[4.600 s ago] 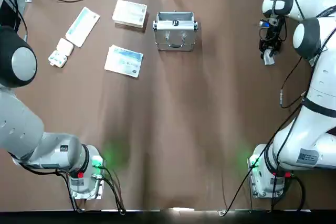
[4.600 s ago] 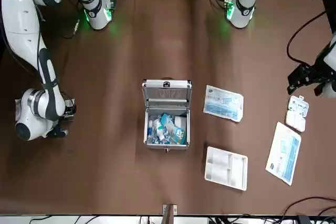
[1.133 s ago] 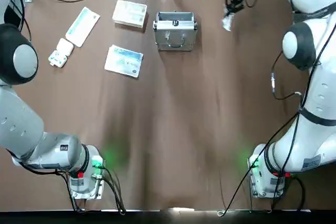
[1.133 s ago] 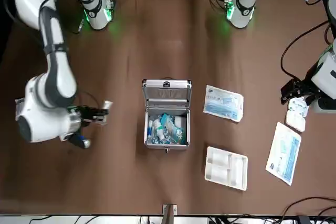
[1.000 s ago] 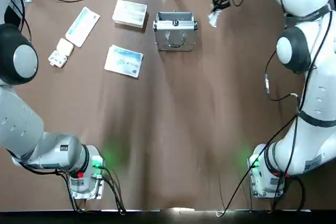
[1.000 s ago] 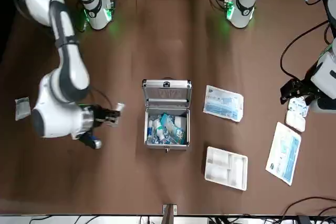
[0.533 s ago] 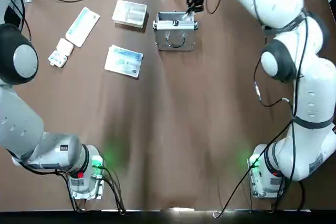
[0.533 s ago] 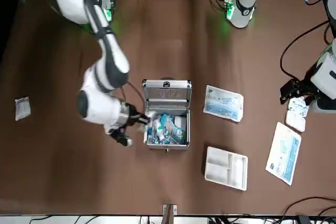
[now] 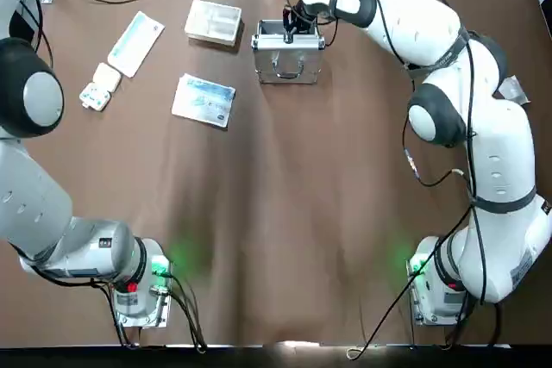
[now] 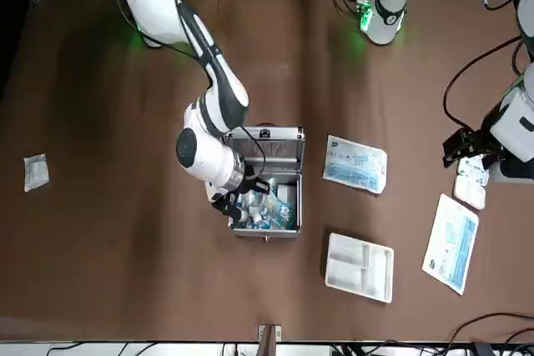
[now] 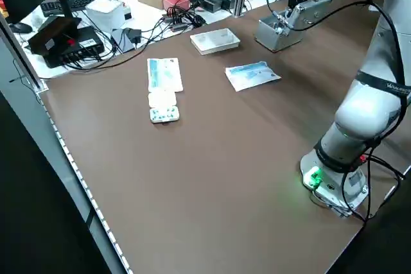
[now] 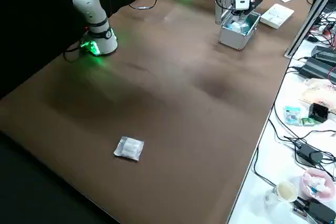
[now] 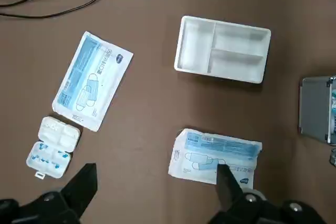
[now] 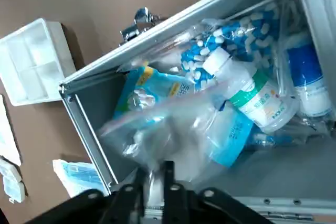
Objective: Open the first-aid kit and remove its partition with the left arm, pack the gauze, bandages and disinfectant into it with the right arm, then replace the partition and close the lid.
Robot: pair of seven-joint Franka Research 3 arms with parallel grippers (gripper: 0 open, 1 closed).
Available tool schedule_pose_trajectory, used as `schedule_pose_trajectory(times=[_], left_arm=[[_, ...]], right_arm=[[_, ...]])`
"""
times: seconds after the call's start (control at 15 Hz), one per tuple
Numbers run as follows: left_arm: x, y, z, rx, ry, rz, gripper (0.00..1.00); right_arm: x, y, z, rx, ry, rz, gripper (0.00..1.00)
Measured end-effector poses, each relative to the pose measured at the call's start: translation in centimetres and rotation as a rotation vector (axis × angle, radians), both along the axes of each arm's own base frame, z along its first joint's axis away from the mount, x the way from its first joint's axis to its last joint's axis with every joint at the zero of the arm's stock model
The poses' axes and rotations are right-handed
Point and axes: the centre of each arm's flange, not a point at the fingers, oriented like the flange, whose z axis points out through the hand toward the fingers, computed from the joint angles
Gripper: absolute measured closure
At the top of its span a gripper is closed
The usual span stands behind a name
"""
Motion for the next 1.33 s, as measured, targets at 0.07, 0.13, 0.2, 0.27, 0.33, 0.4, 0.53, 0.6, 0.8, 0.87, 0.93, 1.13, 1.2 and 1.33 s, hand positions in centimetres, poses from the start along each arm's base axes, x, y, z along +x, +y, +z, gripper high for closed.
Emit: schedule_pose_trajectory(times=[0.07,0.13,0.2,0.27,0.33,0.4,0.53,0.6,0.8,0.87,0.93,1.13,1.2,1.33], left_arm=[[0.0,0.0,0.0,0.0,0.0,0.0,0.0],[0.0,0.0,0.0,0.0,0.0,0.0,0.0],[0.0,0.0,0.0,0.0,0.0,0.0,0.0],[0.0,0.0,0.0,0.0,0.0,0.0,0.0],[0.0,0.0,0.0,0.0,0.0,0.0,0.0],[0.0,0.0,0.0,0.0,0.0,0.0,0.0],[0.0,0.0,0.0,0.0,0.0,0.0,0.0],[0.0,0.0,0.0,0.0,0.0,0.0,0.0],[0.0,0.1,0.0,0.0,0.0,0.001,0.0],[0.0,0.0,0.0,0.0,0.0,-0.001,0.0],[0.0,0.0,-0.1,0.0,0.001,-0.002,0.0],[0.1,-0.1,-0.3,0.0,0.004,-0.004,0.0],[0.1,-0.1,-0.4,0.0,0.006,-0.005,0.0],[0.2,-0.2,-0.5,0.0,0.008,-0.011,0.0]], right_arm=[[-0.1,0.2,0.0,0.0,0.0,0.003,0.69],[-0.2,0.3,0.0,0.0,-0.001,0.005,0.59],[-0.2,0.3,0.0,0.0,-0.001,0.005,0.49],[-0.2,0.3,0.1,0.0,-0.003,0.005,0.41],[-0.1,0.3,0.2,0.0,-0.005,0.004,0.41],[0.1,0.1,0.3,-0.001,-0.009,0.0,0.38],[1.0,-1.1,0.9,-0.006,-0.024,-0.017,0.37],[1.8,-2.2,1.3,-0.016,-0.033,-0.028,0.38],[3.5,-7.3,1.7,-0.1,0.044,-0.001,0.37],[4.0,-9.5,2.1,-0.127,0.084,0.012,0.37],[4.6,-12.0,3.0,-0.144,0.112,0.023,0.37],[6.0,-19.9,8.4,-0.136,0.113,0.078,0.27],[6.1,-22.5,10.0,-0.139,0.119,0.102,0.23],[5.9,-30.8,11.2,-0.216,0.159,0.189,0.23]])
